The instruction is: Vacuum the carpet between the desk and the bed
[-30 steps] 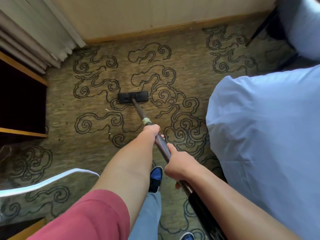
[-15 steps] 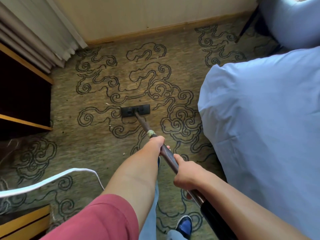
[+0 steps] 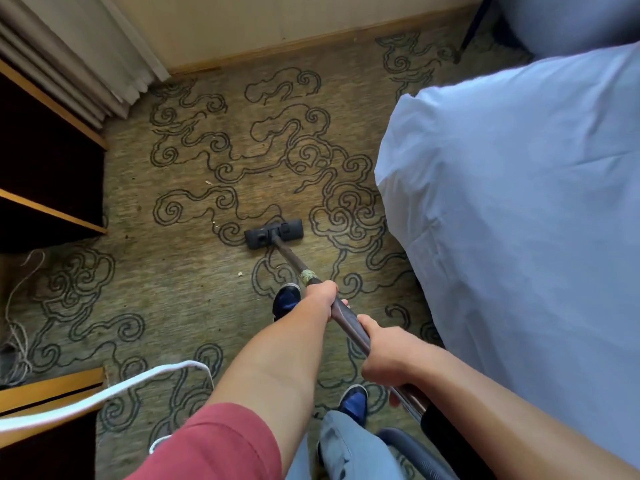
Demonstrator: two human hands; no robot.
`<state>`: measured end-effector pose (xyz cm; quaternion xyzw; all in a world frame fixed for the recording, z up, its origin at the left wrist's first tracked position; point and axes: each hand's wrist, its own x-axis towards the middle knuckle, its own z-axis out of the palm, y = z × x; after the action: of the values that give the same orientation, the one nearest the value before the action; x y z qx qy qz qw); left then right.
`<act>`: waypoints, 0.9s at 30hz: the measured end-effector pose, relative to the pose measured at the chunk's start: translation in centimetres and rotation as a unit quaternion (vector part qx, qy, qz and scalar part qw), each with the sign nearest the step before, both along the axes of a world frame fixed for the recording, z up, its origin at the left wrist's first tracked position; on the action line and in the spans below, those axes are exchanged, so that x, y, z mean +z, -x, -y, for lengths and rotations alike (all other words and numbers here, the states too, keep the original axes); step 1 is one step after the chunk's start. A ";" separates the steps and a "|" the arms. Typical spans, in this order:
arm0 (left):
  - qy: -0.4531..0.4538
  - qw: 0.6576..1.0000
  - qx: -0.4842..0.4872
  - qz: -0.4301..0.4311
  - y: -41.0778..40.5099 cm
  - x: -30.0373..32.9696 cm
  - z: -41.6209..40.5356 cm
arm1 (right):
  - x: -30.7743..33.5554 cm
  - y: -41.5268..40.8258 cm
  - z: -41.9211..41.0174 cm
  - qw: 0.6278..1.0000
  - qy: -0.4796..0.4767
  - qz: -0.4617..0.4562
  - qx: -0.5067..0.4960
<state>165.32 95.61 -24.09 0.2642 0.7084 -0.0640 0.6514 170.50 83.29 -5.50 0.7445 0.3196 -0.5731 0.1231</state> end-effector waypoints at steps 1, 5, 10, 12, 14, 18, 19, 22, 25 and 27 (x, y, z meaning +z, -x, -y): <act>-0.012 1.000 0.011 0.000 0.1 -0.2 0.2 | -0.2 -0.2 0.1 1.000 -0.010 0.000 0.004; -0.007 1.000 0.026 -0.002 -0.3 -1.9 -0.2 | -2.3 -0.7 -0.4 1.000 -0.010 0.003 0.027; -0.025 0.998 0.049 0.009 -1.1 -3.6 -1.2 | -3.3 -2.6 -2.2 0.997 0.033 -0.018 0.066; -0.038 0.998 0.047 0.012 -1.8 -4.5 -2.4 | -3.7 -3.5 -3.3 0.997 0.036 -0.025 0.067; -0.047 0.998 0.036 0.011 -2.7 -4.9 -4.2 | -4.2 -4.6 -4.9 0.997 0.023 -0.023 0.069; -0.058 0.998 0.016 -0.008 -3.4 -6.0 -8.9 | -5.8 -5.1 -8.7 0.998 0.004 -0.053 0.026; -0.059 0.998 0.007 -0.012 -3.5 -6.1 -10.1 | -6.2 -5.1 -9.6 0.998 -0.003 -0.056 0.016; -0.062 0.998 -0.011 -0.015 -3.8 -6.2 -13.2 | -7.3 -5.4 -12.4 0.998 -0.009 -0.061 0.012; -0.070 0.997 -0.021 -0.018 -4.8 -6.0 -16.4 | -8.0 -6.2 -15.4 0.997 -0.011 -0.070 -0.030; -0.076 0.997 -0.017 -0.016 -5.5 -6.2 -19.7 | -8.9 -6.8 -18.2 0.994 -0.015 -0.088 -0.061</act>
<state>170.82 115.27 -30.28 0.3236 0.7170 -0.0252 0.6169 177.32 101.48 -14.43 0.7112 0.2915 -0.6378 0.0484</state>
